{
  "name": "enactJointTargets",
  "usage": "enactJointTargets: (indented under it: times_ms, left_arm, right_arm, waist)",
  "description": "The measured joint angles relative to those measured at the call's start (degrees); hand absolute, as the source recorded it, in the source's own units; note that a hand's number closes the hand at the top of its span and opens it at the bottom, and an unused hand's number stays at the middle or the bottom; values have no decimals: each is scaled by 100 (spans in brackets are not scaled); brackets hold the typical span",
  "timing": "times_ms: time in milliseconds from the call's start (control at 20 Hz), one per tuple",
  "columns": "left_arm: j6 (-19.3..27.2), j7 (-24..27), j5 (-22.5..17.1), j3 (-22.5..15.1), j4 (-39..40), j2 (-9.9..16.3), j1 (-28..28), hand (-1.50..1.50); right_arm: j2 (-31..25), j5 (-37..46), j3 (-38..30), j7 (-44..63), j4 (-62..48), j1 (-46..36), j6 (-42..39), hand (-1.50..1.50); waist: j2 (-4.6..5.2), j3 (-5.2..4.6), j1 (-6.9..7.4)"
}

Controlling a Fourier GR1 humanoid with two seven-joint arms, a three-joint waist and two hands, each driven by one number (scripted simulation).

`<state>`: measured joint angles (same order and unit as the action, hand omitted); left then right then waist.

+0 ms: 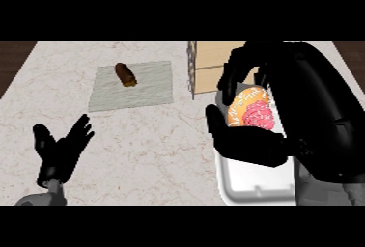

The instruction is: Pick the cupcake from the tray and place it in the tiered shelf

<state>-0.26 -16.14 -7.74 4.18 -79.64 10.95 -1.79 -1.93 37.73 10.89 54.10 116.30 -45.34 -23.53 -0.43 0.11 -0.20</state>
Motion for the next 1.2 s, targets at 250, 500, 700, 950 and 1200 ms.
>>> enactJointTargets:
  times_ms: [250,500,700,950,1200]
  left_arm:
    - [2,-111,-17,37,100,-12,-124,0]
    - [-83,-63,-27,52,115,5,-139,0]
    - [-62,-94,10,61,143,1,-195,0]
    - [17,51,133,5,126,-96,-139,0]
    - [-116,81,73,34,123,-61,-128,0]
  right_arm:
    - [-244,-316,-885,58,-524,-909,-137,150]
    - [-612,-418,-1586,-78,-1582,-1807,-122,150]
    - [-1019,-448,-1930,-428,-2488,-2328,-99,150]
    - [-1404,-509,-2150,-1077,-3555,-2620,-26,150]
    - [-1679,-446,-2121,-1806,-4605,-2875,12,150]
  waist:
    - [14,0,21]
    - [28,0,62]
    - [38,1,82]
    - [43,10,101]
    - [56,7,128]
